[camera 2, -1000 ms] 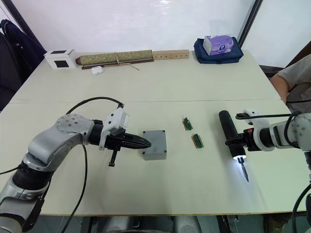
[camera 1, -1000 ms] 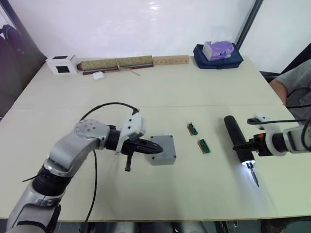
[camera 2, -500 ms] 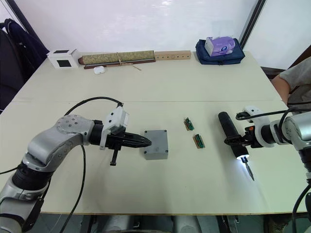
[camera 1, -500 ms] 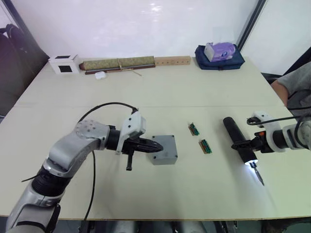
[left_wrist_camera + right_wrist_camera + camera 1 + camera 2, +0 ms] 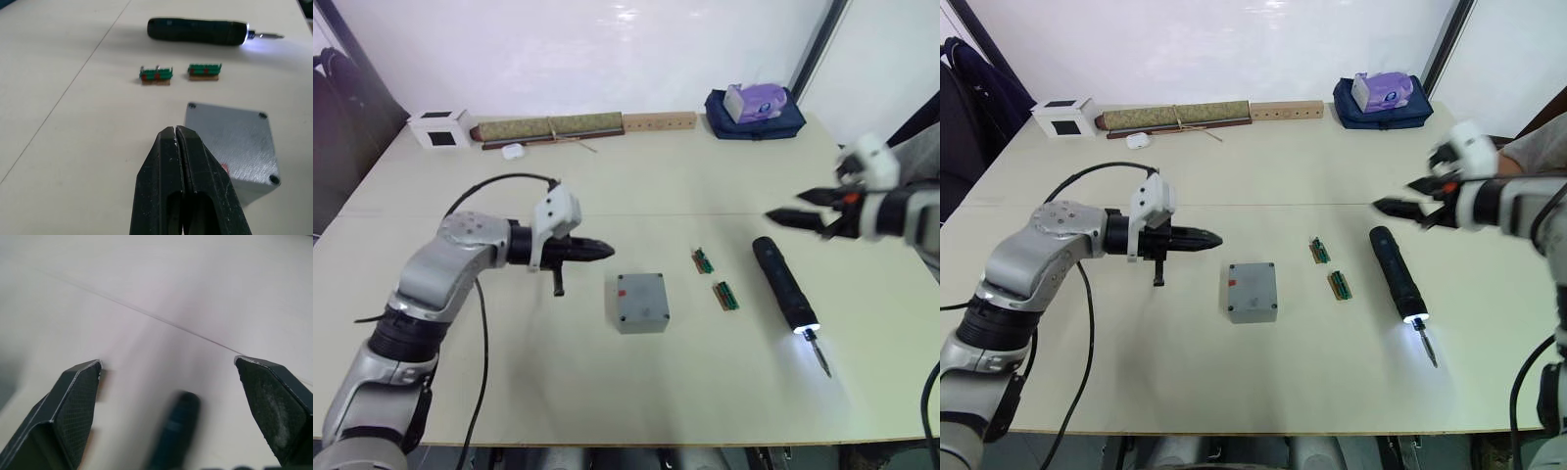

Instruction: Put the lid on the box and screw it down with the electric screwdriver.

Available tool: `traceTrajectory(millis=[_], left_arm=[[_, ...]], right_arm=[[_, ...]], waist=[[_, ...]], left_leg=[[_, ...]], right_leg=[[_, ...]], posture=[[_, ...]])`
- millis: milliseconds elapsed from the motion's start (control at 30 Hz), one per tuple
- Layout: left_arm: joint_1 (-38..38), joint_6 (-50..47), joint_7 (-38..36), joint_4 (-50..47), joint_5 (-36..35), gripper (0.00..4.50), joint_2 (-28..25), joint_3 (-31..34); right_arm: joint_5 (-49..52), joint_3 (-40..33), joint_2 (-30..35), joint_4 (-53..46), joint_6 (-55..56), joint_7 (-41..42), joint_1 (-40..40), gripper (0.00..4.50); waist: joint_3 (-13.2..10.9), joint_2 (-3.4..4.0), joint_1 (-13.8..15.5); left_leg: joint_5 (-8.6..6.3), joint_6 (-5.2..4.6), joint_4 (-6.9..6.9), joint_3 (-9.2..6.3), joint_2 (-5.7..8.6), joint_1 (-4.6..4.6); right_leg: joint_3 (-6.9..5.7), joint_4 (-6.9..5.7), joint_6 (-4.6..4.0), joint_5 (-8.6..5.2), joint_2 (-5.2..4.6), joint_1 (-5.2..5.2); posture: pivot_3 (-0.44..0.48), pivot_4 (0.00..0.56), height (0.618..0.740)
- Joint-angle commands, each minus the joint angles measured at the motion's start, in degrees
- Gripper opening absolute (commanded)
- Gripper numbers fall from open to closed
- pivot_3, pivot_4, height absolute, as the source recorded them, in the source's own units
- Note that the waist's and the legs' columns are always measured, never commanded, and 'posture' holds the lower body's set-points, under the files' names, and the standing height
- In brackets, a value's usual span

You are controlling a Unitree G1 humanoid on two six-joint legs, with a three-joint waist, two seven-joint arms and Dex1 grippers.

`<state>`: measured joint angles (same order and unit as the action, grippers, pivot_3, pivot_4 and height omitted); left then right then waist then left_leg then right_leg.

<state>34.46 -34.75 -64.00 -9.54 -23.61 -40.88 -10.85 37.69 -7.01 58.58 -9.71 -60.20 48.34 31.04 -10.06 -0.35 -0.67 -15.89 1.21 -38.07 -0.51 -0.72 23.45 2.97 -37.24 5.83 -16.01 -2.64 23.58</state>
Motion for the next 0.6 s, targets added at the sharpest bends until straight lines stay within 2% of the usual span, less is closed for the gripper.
traceTrajectory(millis=[33,133,267,600], left_arm=[[-2.68,4.34,-0.13,0.45,4.42,0.00,-1.89,-1.51],[-4.30,6.50,1.39,1.50,8.07,0.00,-1.58,-3.61],[-5.85,5.60,1.39,-0.31,8.30,0.00,0.39,-5.25],[-5.14,8.24,3.71,3.45,10.87,0.00,7.43,-7.48]], right_arm=[[-1.85,4.20,0.48,-17.90,7.52,2.34,-9.13,4.47],[-1.82,7.53,-2.76,-23.91,8.82,0.73,-14.84,4.47],[-2.77,10.60,-8.75,-26.18,9.68,-3.28,-19.75,4.47],[-2.44,14.06,-13.67,-27.19,6.44,-6.74,-19.12,4.47]], waist=[[0.00,0.00,0.11],[0.01,-0.06,-0.01],[0.01,-0.08,0.05],[0.01,-0.08,0.04]], left_leg=[[0.00,0.00,-0.04,-0.01,0.00,0.01],[0.00,0.00,-0.06,-0.04,0.01,-0.01],[0.00,0.00,-0.15,-0.04,0.02,-0.06],[0.00,0.00,-0.16,-0.08,0.05,-0.09]], right_leg=[[-0.01,-0.01,0.00,0.00,-0.02,0.00],[-0.01,0.00,0.01,0.01,-0.04,-0.04],[-0.01,-0.01,0.03,0.02,-0.02,-0.14],[-0.02,-0.07,0.03,0.02,0.05,-0.13]], posture=[[0.000,0.150,0.740],[0.000,0.150,0.740],[0.000,0.150,0.740],[0.000,0.150,0.740]])
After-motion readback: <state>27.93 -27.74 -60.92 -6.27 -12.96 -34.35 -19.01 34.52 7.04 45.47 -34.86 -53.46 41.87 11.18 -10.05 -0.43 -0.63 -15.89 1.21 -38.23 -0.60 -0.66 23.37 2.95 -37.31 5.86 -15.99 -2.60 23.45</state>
